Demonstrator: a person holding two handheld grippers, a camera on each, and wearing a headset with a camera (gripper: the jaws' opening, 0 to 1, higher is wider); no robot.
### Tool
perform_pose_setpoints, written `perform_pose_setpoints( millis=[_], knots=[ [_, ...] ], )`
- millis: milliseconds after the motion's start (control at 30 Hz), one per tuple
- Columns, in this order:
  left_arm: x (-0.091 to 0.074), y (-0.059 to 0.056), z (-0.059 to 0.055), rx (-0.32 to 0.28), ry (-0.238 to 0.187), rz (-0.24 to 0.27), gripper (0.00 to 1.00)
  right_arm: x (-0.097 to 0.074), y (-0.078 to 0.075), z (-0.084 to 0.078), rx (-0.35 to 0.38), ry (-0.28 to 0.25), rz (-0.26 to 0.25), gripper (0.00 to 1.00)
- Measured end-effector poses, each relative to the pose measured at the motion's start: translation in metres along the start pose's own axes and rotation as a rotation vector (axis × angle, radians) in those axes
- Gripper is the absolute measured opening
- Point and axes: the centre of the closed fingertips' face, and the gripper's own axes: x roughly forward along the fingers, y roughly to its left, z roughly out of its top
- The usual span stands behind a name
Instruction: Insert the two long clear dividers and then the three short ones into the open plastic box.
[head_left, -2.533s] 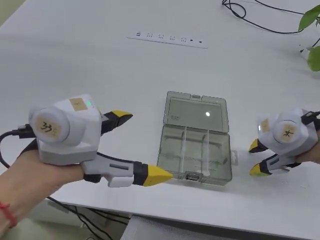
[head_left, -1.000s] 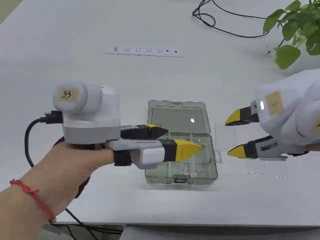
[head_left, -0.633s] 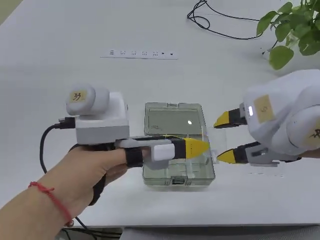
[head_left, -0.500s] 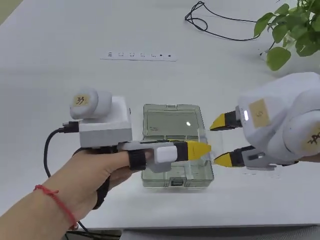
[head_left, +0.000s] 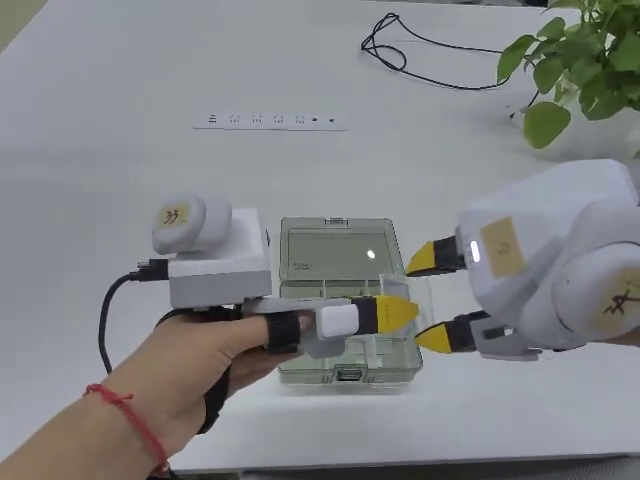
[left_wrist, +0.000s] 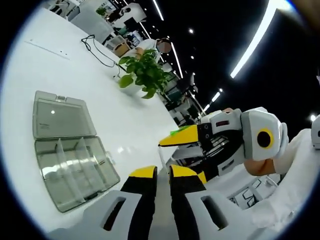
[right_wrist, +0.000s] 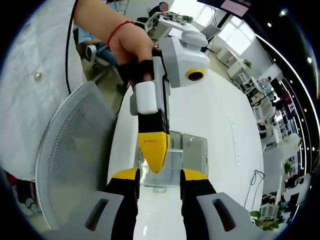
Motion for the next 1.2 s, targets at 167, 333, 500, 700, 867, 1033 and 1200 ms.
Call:
perform_pose_setpoints(
  millis=[167, 333, 500, 700, 867, 1033, 1200],
  knots=[
    [0.001, -0.002, -0.001, -0.002, 0.004, -0.013, 0.00, 0.000, 0.000, -0.001, 0.001, 0.005, -0.001, 0.33],
    [0.001, -0.002, -0.001, -0.003, 0.005, -0.015, 0.00, 0.001, 0.000, -0.002, -0.004, 0.008, -0.002, 0.33],
    [0.001, -0.002, 0.000, -0.013, -0.003, -0.013, 0.00, 0.001, -0.001, -0.002, -0.011, 0.009, -0.010, 0.33],
    [-0.001, 0.001, 0.000, -0.004, -0.017, 0.002, 0.00, 0.002, -0.004, 0.000, 0.000, 0.002, -0.021, 0.33],
    [-0.003, 0.004, 0.001, 0.081, -0.009, 0.009, 0.00, -0.005, -0.012, 0.003, 0.053, -0.040, -0.022, 0.37],
    [-0.006, 0.001, -0.008, 0.313, 0.046, -0.006, 0.00, -0.014, -0.014, 0.007, 0.151, -0.122, 0.053, 0.32],
    [-0.011, -0.009, -0.016, 0.533, 0.078, -0.065, 0.00, -0.024, -0.005, 0.014, 0.246, -0.210, 0.223, 0.23]
  ],
)
